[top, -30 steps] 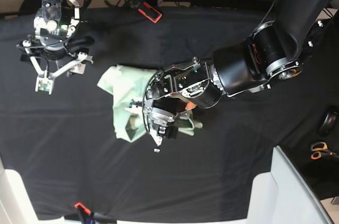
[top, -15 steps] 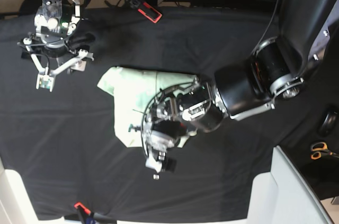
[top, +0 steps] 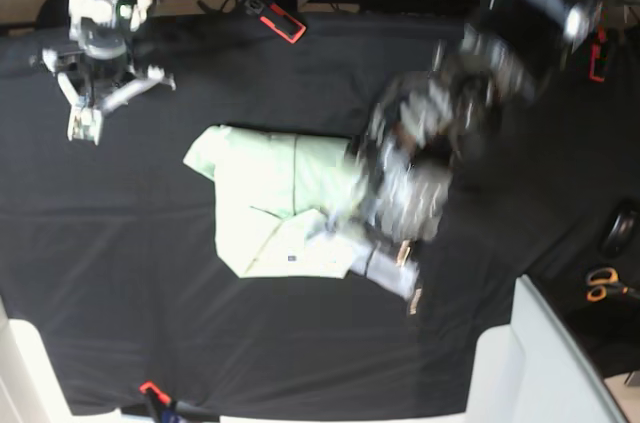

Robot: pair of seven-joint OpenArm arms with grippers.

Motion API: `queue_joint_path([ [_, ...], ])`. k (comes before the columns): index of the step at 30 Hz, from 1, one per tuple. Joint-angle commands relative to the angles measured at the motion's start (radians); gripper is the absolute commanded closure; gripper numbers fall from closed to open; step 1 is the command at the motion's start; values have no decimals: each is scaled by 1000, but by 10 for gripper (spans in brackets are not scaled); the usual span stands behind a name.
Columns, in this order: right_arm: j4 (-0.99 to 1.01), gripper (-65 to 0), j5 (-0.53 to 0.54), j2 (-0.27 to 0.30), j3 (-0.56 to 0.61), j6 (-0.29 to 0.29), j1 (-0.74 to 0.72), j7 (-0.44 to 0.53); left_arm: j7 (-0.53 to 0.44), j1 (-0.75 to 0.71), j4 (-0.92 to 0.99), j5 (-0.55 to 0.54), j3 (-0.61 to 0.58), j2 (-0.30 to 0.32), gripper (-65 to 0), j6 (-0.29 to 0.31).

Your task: Fold the T-shirt properly

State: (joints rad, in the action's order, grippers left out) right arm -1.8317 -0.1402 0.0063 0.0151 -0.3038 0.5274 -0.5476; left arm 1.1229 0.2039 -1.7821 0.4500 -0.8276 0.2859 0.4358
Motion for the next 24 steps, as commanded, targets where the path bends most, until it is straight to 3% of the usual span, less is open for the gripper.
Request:
queue_joint_path([
  [1, -21, 0, -11, 4, -2, -2, 17, 41, -42, -45, -49, 80, 31, 3, 0, -9],
  [5, -21, -3, -11, 4, -2, -2, 95, 64, -169, -355, -114, 332, 166, 26, 0, -9],
  [8, -64, -1, -11, -1, -2, -2, 181, 62, -221, -525, -124, 427, 259, 26, 0, -9],
  [12, -116, -1, -11, -6, 6, -2, 307, 59, -226, -671, -135, 436, 296, 49, 0, -9],
  [18, -73, -1, -11, -81, 4, -2, 443, 59, -223, -815, -135, 435, 288, 60, 0, -9],
  [21, 68, -1, -11, -84, 7, -2, 431, 60, -223, -861, -94, 433, 287, 28, 0, -9],
  [24, 316, 0, -11, -78, 7, -2, 330, 60, -226, -861, 37, 433, 290, -6, 0, -9],
])
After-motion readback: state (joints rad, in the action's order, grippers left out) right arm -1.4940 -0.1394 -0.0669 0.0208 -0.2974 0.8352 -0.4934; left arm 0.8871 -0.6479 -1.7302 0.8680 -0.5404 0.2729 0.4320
